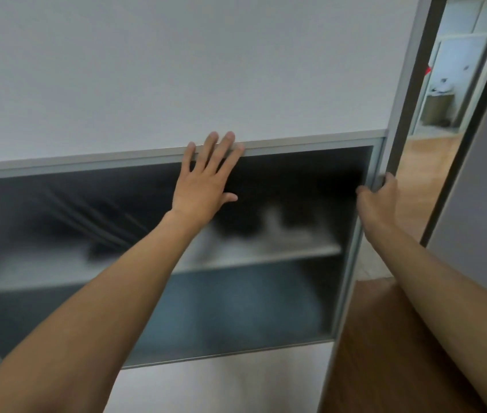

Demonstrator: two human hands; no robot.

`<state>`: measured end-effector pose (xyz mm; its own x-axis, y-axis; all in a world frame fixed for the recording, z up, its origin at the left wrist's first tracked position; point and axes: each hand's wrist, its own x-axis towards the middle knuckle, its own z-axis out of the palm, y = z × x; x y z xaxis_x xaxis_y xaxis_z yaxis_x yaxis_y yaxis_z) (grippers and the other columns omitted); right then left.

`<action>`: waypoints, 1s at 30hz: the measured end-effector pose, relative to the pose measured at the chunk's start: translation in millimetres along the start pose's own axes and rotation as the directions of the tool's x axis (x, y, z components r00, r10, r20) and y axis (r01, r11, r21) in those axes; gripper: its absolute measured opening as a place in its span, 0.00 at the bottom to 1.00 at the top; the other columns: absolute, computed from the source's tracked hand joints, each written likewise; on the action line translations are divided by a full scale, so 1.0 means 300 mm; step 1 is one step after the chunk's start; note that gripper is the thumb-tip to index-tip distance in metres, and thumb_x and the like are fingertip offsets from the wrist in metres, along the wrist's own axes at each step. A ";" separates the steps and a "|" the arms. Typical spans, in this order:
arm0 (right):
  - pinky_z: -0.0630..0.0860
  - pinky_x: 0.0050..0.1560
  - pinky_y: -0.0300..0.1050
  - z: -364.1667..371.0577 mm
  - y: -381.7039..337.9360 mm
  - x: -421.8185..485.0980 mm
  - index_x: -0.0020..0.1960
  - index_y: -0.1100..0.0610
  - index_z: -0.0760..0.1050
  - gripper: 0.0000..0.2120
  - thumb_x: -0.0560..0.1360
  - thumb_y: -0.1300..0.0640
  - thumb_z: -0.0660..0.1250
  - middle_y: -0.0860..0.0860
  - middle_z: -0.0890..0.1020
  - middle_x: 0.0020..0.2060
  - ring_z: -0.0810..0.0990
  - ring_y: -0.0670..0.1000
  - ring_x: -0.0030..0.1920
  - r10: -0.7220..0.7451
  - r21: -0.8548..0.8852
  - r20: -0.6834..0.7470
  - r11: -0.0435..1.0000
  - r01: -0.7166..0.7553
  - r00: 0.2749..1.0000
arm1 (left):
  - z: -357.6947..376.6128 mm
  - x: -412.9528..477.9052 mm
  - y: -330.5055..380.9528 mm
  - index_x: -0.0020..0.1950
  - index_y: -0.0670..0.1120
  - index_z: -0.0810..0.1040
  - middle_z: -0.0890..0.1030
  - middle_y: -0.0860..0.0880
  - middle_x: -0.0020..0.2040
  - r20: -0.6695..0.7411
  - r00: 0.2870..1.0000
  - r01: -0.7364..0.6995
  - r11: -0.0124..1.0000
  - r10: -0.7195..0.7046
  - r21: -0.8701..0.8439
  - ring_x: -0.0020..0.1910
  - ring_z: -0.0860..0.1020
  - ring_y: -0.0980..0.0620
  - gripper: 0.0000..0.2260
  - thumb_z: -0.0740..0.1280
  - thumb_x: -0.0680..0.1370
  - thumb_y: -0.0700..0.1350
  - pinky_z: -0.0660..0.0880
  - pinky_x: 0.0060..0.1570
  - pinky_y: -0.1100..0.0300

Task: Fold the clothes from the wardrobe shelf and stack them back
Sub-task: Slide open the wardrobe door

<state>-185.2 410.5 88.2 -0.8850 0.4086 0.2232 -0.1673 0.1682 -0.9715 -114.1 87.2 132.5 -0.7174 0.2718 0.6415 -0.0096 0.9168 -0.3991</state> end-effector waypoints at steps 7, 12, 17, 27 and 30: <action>0.64 0.69 0.44 0.000 0.020 -0.028 0.78 0.54 0.59 0.32 0.76 0.62 0.66 0.53 0.67 0.73 0.66 0.53 0.72 -0.028 0.115 0.020 0.993 0.026 0.999 | 0.002 -0.029 0.009 0.81 0.52 0.40 0.43 0.48 0.82 0.042 0.996 0.074 0.997 -0.074 -0.005 0.80 0.42 0.41 0.47 0.68 0.75 0.62 0.42 0.75 0.40; 0.68 0.72 0.57 -0.010 0.029 -0.044 0.77 0.54 0.61 0.32 0.75 0.66 0.64 0.54 0.70 0.71 0.69 0.54 0.70 -0.052 0.085 0.141 0.996 0.040 0.989 | -0.011 -0.066 -0.013 0.81 0.54 0.38 0.41 0.49 0.82 0.096 0.986 0.142 0.990 -0.139 -0.017 0.80 0.40 0.41 0.46 0.68 0.76 0.60 0.42 0.76 0.39; 0.63 0.76 0.55 0.054 0.016 -0.127 0.79 0.54 0.57 0.34 0.76 0.66 0.64 0.52 0.65 0.75 0.64 0.52 0.74 -0.104 0.106 0.221 0.991 0.082 0.970 | -0.048 -0.132 -0.064 0.81 0.52 0.41 0.41 0.47 0.82 0.129 0.969 0.215 0.977 -0.212 -0.011 0.80 0.40 0.39 0.46 0.72 0.76 0.52 0.47 0.77 0.38; 0.70 0.72 0.53 0.182 0.038 -0.255 0.78 0.51 0.62 0.33 0.76 0.70 0.61 0.48 0.71 0.73 0.69 0.47 0.72 -0.224 0.240 0.521 0.964 0.110 0.824 | -0.034 -0.164 0.068 0.71 0.47 0.71 0.74 0.45 0.69 0.041 0.998 -0.045 0.971 0.056 -0.234 0.64 0.73 0.42 0.24 0.66 0.74 0.41 0.67 0.57 0.46; 0.72 0.70 0.50 0.223 0.023 -0.256 0.77 0.53 0.65 0.33 0.76 0.76 0.58 0.50 0.73 0.71 0.72 0.47 0.71 -0.252 0.224 0.640 0.965 0.138 0.726 | -0.013 -0.131 0.175 0.58 0.50 0.78 0.83 0.47 0.53 0.258 0.963 0.016 0.942 0.076 -0.337 0.48 0.81 0.41 0.11 0.60 0.78 0.48 0.73 0.45 0.52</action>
<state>-147.5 320.2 59.1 -0.8782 -0.3202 0.3553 -0.3806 0.0182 -0.9246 -83.7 125.9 89.0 -0.8713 0.2558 0.4189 0.2139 0.9660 -0.1451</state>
